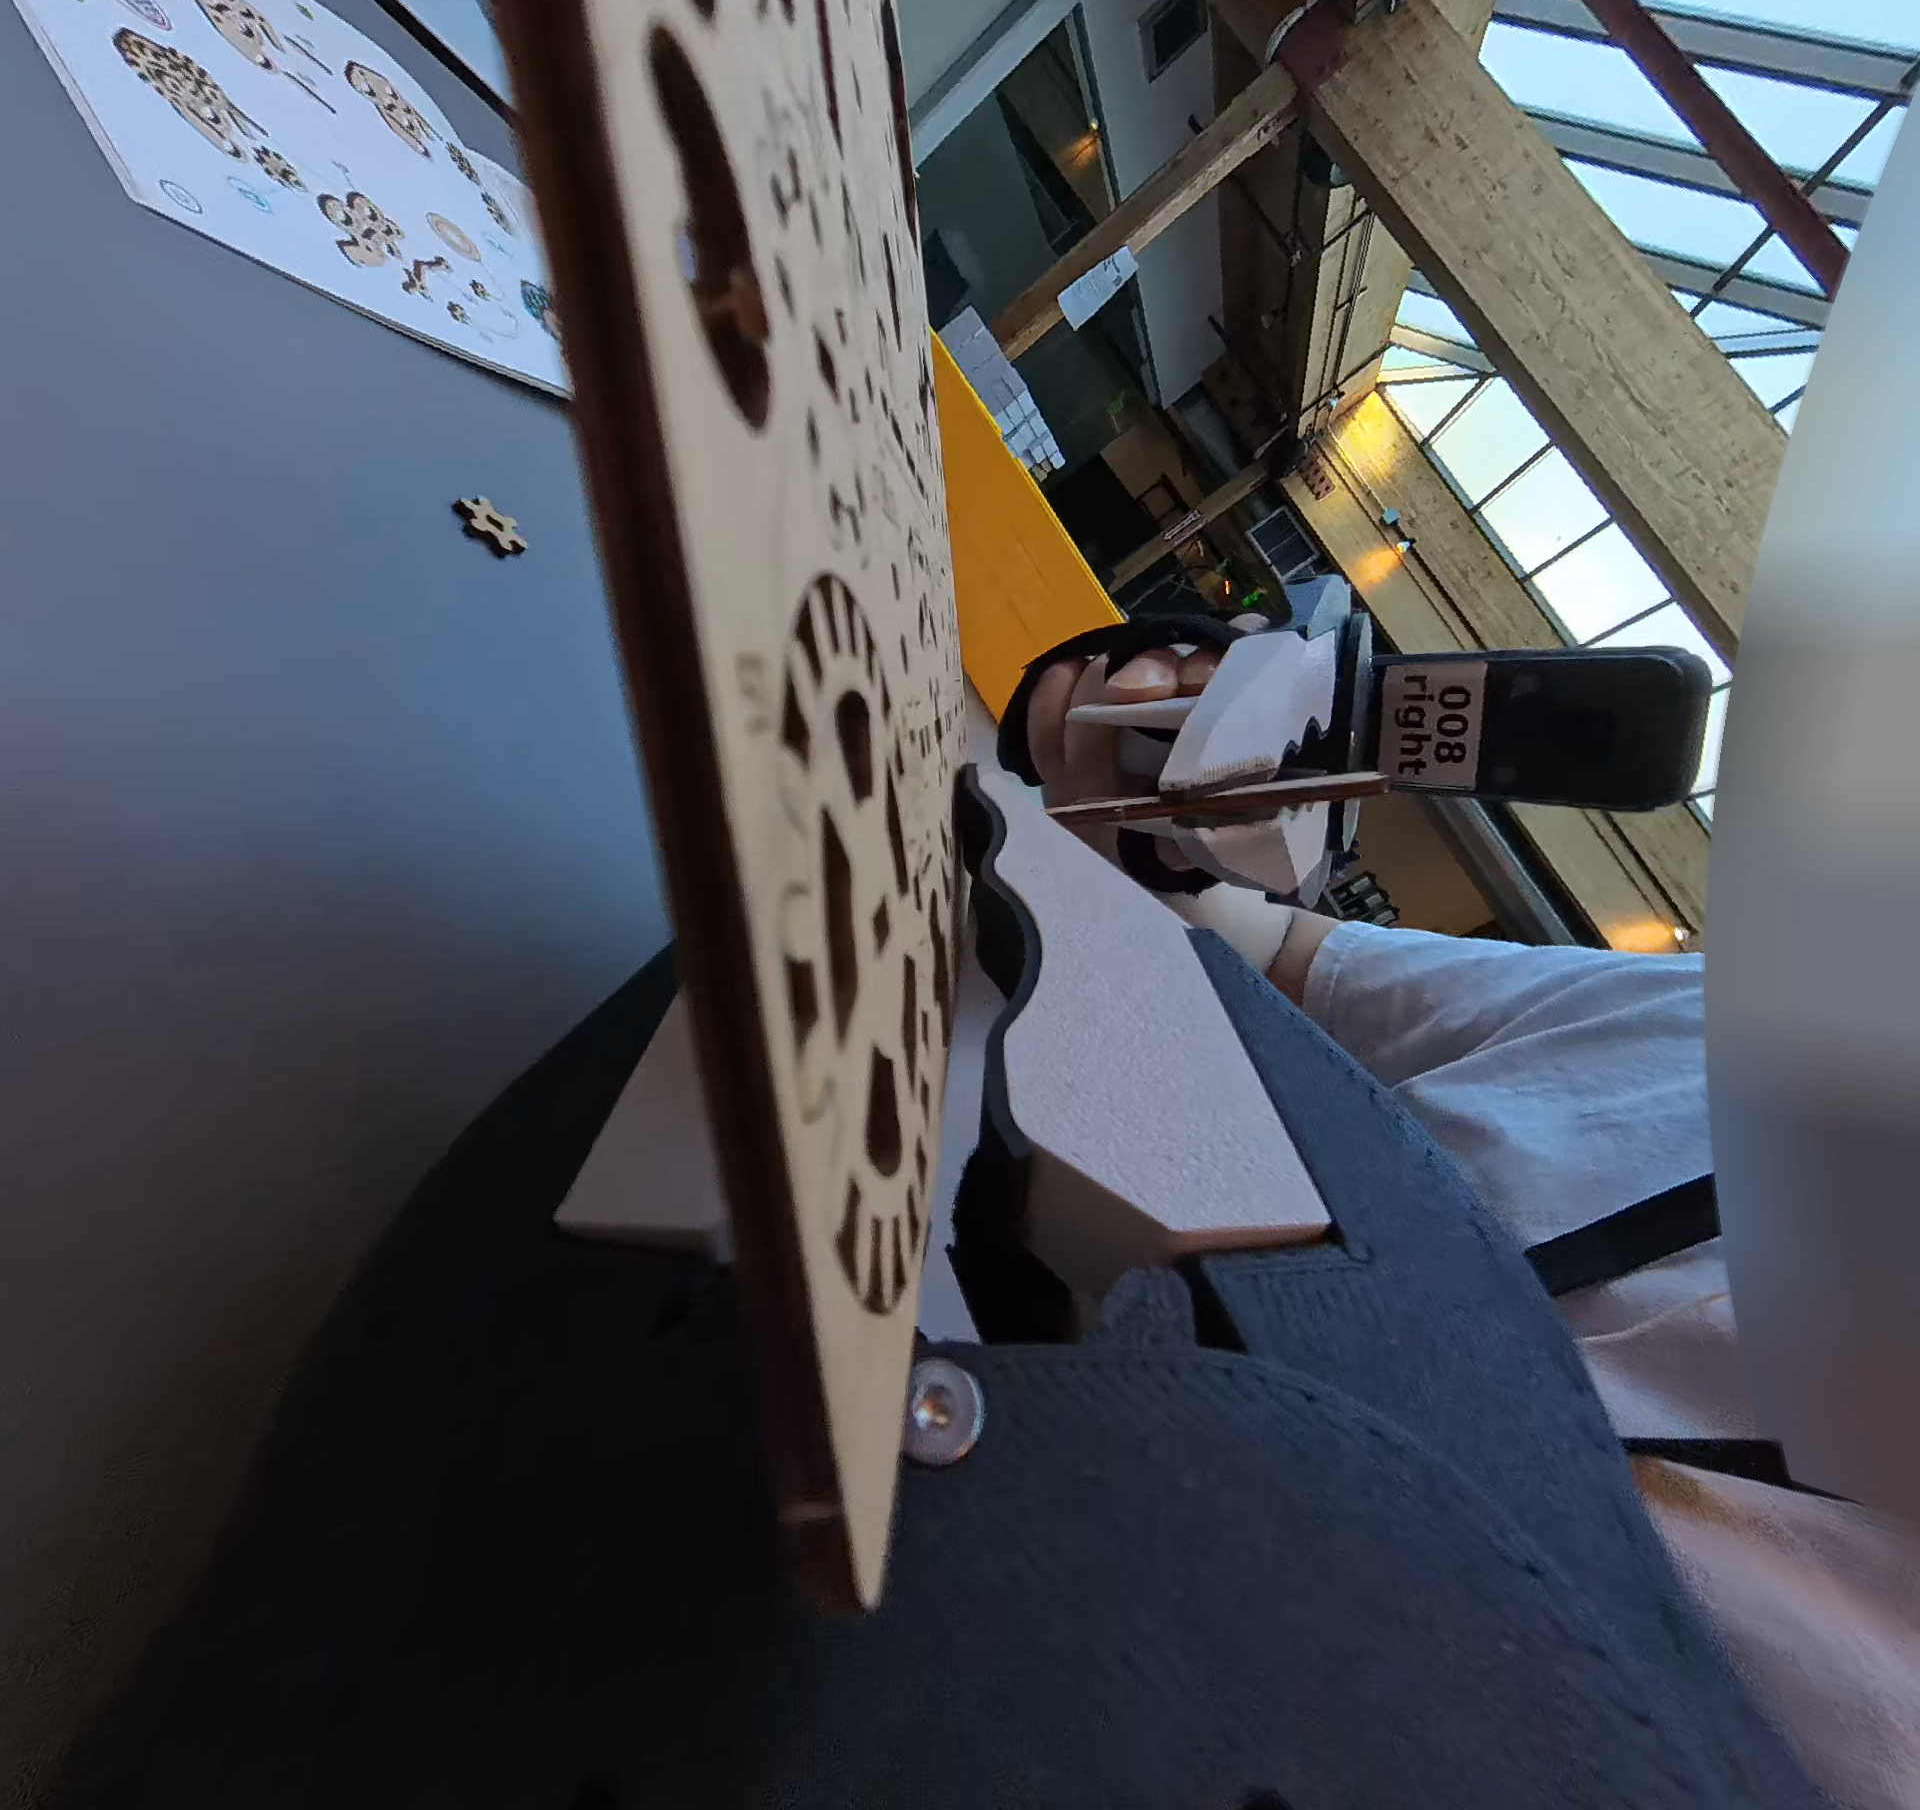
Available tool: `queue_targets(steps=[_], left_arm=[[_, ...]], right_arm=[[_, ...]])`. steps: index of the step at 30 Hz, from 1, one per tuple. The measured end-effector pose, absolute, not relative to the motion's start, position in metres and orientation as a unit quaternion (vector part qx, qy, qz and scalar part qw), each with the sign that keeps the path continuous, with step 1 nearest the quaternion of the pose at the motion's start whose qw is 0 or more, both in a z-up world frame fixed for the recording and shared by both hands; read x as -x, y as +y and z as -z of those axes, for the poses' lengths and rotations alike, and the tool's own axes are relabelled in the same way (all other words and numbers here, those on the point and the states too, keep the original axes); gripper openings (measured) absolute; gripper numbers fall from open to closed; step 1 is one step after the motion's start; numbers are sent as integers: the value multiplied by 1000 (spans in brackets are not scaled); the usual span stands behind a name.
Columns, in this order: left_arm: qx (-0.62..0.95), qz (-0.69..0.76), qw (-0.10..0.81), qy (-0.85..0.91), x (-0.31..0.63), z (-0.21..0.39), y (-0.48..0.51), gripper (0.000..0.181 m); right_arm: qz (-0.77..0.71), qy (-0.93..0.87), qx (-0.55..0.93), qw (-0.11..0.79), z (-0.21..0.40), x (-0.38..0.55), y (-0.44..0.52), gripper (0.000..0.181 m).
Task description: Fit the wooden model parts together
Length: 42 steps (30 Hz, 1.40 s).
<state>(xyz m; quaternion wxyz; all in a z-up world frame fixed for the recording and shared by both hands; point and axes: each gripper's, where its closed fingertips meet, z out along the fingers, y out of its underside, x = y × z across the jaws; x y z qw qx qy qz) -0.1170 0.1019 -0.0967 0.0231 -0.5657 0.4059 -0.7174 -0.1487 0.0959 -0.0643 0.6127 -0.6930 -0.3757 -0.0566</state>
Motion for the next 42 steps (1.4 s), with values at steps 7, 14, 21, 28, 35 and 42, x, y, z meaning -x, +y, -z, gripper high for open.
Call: queue_targets(steps=[7, 14, 21, 28, 35, 42], left_arm=[[564, 729, 22, 388, 118, 93, 106, 4], [572, 728, 15, 377, 117, 95, 110, 0], [576, 717, 18, 393, 116, 99, 105, 0], [576, 720, 23, 386, 117, 97, 108, 1], [591, 712, 23, 378, 115, 102, 112, 0], [586, 706, 24, 397, 115, 103, 106, 0]], right_arm=[[-43, -325, 707, 627, 61, 132, 94, 1], [-23, -344, 702, 623, 67, 139, 92, 1], [5, -360, 700, 617, 65, 141, 102, 1], [-48, -341, 704, 621, 70, 134, 91, 1], [82, -399, 695, 593, 76, 147, 98, 1], [15, -379, 708, 596, 73, 144, 101, 1]])
